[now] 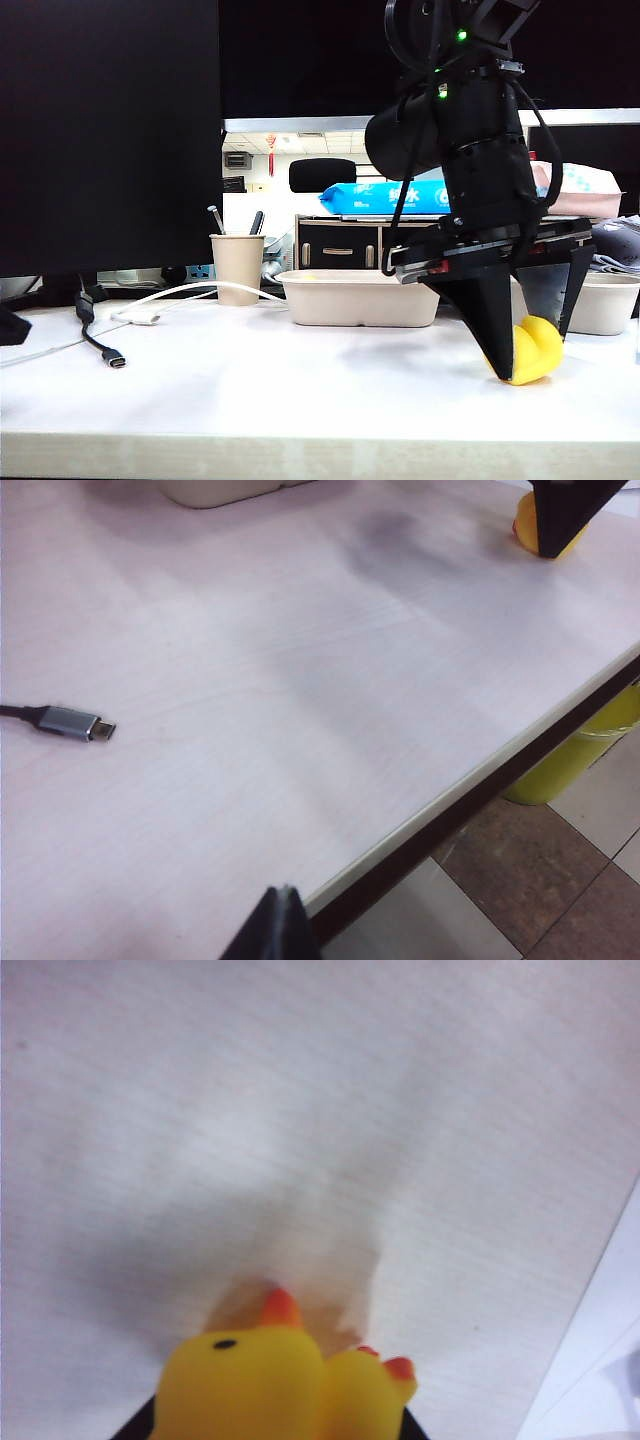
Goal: Put the dolls with similar colors into the same paper box, while dolls with different colors go into separate paper boxes.
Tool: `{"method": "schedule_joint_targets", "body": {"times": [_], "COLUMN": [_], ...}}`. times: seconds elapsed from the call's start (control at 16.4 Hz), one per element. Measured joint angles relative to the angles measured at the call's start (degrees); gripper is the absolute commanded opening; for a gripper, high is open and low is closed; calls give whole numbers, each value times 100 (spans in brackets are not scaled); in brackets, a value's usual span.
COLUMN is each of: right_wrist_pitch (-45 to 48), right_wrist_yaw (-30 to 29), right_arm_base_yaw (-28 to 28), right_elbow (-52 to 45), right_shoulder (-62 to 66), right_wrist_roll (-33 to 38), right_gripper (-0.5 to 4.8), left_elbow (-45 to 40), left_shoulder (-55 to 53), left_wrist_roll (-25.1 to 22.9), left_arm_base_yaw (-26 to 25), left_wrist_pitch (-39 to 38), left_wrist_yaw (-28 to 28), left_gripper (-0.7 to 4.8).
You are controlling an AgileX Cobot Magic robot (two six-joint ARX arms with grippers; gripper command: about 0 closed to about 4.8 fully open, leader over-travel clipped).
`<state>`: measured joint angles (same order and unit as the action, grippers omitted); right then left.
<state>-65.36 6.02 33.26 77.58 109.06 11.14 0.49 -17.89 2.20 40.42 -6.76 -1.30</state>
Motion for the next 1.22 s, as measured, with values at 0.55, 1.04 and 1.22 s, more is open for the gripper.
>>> {"method": "schedule_joint_targets", "body": {"times": [0.55,1.04,1.22], "right_wrist_pitch": [339,2315,2743], "right_wrist_yaw": [-50,-455,-457], "right_arm_base_yaw": [-4,-22,-68], "right_elbow": [1622,2009,2006], "right_shoulder": [20,227,621], "right_wrist_roll": [-57,-584,-715], "right_gripper": [210,210,210], "left_elbow": [0,0,0], "left_shoulder": [457,1700,1768], "left_wrist_roll": [0,0,0], "left_arm_base_yaw": [-887,-1989,-1993], "left_wrist_pitch": [-15,4,2], "left_wrist_yaw": [-37,-2,0], "left_gripper": [-5,-5,-5]}}
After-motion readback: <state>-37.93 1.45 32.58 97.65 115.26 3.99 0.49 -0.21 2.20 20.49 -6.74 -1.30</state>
